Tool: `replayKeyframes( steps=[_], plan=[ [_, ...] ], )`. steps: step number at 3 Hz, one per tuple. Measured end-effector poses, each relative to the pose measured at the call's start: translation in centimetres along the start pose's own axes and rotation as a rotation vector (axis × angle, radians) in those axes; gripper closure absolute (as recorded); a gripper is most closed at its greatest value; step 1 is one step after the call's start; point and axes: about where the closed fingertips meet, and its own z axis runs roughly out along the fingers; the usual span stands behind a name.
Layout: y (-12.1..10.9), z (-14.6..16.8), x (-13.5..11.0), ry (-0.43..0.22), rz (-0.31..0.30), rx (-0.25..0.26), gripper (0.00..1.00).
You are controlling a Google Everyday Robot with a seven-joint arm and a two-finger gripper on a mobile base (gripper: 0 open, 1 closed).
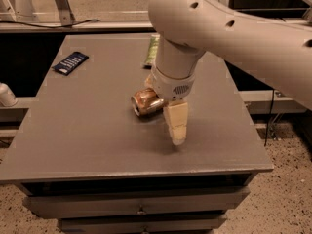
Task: Knock orange can over
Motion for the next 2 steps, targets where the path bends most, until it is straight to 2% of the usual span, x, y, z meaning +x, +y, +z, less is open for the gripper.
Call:
replayKeyframes(
  steps=[1,2],
  plan=[
    [0.06,0.02,0.07,0.003,-0.001,-0.002,0.0],
    [-0.46,-0.63,0.65,-0.004,0.024,0.015,0.0]
  ],
)
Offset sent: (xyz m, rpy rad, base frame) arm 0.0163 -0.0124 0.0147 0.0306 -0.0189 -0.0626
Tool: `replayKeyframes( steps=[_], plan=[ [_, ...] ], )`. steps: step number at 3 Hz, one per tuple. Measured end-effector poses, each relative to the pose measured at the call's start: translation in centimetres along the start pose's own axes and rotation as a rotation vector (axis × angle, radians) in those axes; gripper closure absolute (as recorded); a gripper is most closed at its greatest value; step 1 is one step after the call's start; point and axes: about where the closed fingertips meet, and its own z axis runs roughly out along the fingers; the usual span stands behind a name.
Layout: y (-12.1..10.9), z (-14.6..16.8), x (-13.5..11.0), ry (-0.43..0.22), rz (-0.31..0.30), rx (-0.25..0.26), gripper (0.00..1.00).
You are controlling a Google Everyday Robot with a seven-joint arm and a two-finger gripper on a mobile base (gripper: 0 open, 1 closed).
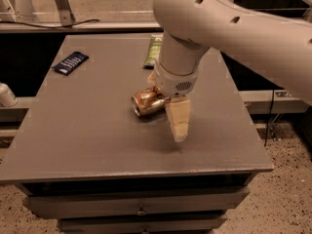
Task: Knock orange can over
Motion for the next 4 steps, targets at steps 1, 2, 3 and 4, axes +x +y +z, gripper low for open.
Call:
replayKeyframes(
  steps=[1,2,3,4],
  plan=[
    [-1.7,-1.6,0.8,-0.018,0.048,0.05,0.0],
    [-3.4,-3.9,3.5,-0.085,0.154,0.102,0.0],
    [-4.1,-6.6,7.7,-0.192,0.288,0.16,0.0],
    [-3.4,-10.4,12.0,-0.351,0.423,0.227,0.0]
  ],
)
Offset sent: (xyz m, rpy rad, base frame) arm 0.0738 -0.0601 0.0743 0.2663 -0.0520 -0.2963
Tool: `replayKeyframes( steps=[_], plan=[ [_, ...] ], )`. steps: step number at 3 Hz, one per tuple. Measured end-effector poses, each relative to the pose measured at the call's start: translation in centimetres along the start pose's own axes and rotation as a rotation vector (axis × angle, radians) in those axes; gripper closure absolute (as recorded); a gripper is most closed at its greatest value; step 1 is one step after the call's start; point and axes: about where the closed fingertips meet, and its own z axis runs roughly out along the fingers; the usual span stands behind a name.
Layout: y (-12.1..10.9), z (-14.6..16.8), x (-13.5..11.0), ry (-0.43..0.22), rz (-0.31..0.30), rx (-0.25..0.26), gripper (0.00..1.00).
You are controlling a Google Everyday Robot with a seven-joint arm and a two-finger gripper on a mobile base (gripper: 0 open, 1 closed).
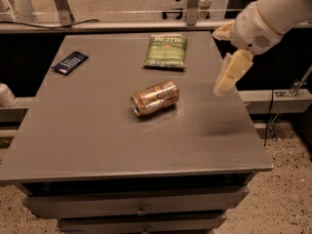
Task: Knock orange can over
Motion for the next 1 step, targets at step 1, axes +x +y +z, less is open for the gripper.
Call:
replayKeyframes(
  steps=[1],
  plan=[
    [0.05,-0.57,-1.5,-0.053,0.001,0.001,0.0]
  ],
)
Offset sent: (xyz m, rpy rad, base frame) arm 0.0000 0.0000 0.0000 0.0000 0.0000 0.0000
